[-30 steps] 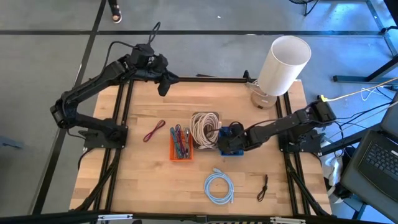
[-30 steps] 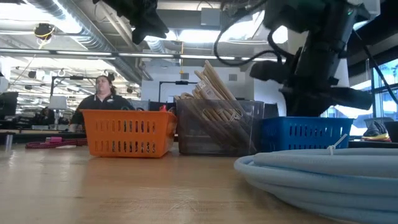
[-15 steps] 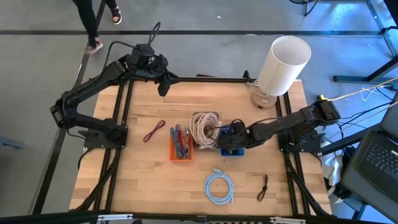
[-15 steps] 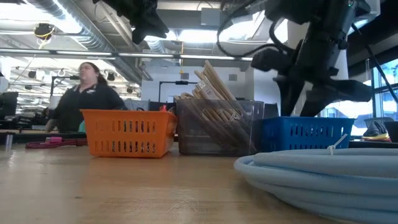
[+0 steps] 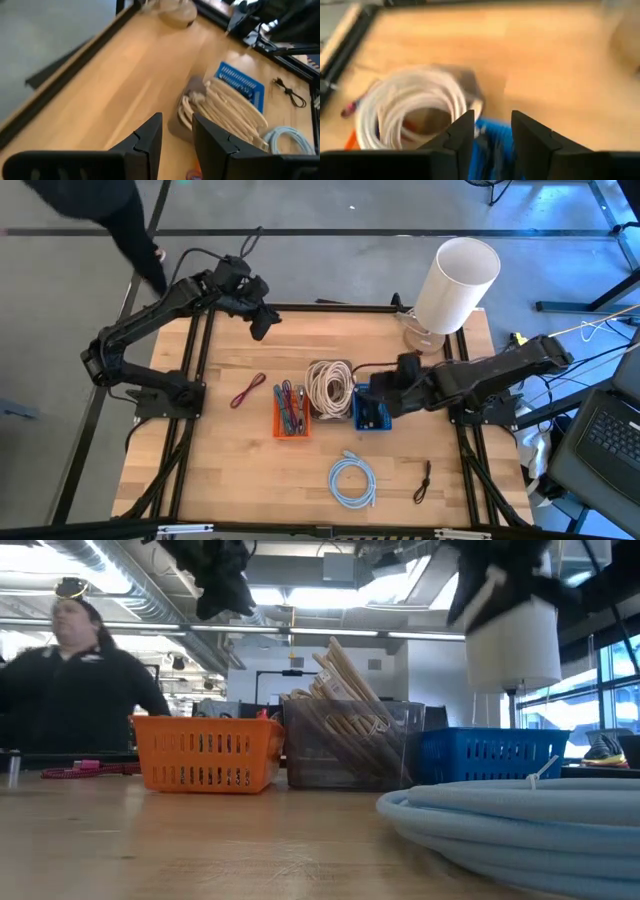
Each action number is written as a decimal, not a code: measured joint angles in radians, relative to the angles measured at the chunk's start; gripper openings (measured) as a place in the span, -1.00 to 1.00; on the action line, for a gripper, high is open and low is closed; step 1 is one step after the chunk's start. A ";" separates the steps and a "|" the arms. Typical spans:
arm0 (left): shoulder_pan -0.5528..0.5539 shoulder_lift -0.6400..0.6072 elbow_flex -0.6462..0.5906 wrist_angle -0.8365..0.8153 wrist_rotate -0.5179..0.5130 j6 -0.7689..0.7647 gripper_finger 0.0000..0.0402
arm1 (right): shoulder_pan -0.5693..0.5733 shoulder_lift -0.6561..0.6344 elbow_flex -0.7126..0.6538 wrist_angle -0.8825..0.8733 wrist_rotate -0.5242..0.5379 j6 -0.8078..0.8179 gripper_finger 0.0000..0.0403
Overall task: Pick & Place USB Port
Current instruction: Put the black and pink charger cable into the orange bin
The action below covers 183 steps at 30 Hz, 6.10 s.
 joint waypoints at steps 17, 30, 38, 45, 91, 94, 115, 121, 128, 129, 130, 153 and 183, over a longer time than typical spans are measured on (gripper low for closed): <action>-0.066 0.000 -0.123 -0.335 -0.158 -0.186 -0.51 | 0.031 -0.057 0.475 -0.482 0.241 -0.379 -0.44; -0.246 0.000 -0.383 -0.356 -0.207 -0.328 -0.51 | 0.031 -0.056 0.527 -0.532 0.252 -0.515 -0.44; -0.346 0.000 -0.462 -0.307 -0.305 -0.377 -0.51 | 0.031 -0.056 0.527 -0.534 0.260 -0.542 -0.44; -0.370 0.000 -0.540 -0.114 -0.307 -0.406 -0.51 | 0.031 -0.056 0.527 -0.534 0.261 -0.541 -0.44; -0.365 -0.024 -0.538 -0.066 -0.302 -0.431 -0.96 | 0.031 -0.056 0.527 -0.511 0.260 -0.552 -0.44; -0.360 -0.046 -0.427 -0.113 -0.308 -0.373 -0.96 | 0.031 -0.056 0.527 -0.511 0.260 -0.568 -0.44; -0.584 0.177 0.242 -0.370 -0.559 0.899 -0.96 | 0.031 -0.056 0.526 -0.489 0.259 -0.568 -0.44; -0.650 0.342 0.266 -0.439 -0.850 1.212 -0.96 | 0.031 -0.056 0.526 -0.489 0.259 -0.568 -0.44; -0.742 0.433 0.267 -0.431 -0.855 1.329 -0.96 | 0.032 -0.056 0.526 -0.507 0.259 -0.568 -0.44; -0.756 0.440 0.267 -0.430 -0.853 1.329 -0.96 | 0.032 -0.056 0.526 -0.510 0.259 -0.568 -0.44; -0.770 0.445 0.267 -0.428 -0.850 1.328 -0.96 | 0.032 -0.056 0.526 -0.515 0.259 -0.568 -0.44; -0.895 0.459 0.040 -0.229 -0.706 1.317 -0.96 | 0.032 -0.056 0.526 -0.519 0.259 -0.598 -0.44; -0.890 0.499 -0.125 0.020 -0.628 1.264 -0.81 | 0.031 -0.056 0.526 -0.498 0.259 -0.594 -0.44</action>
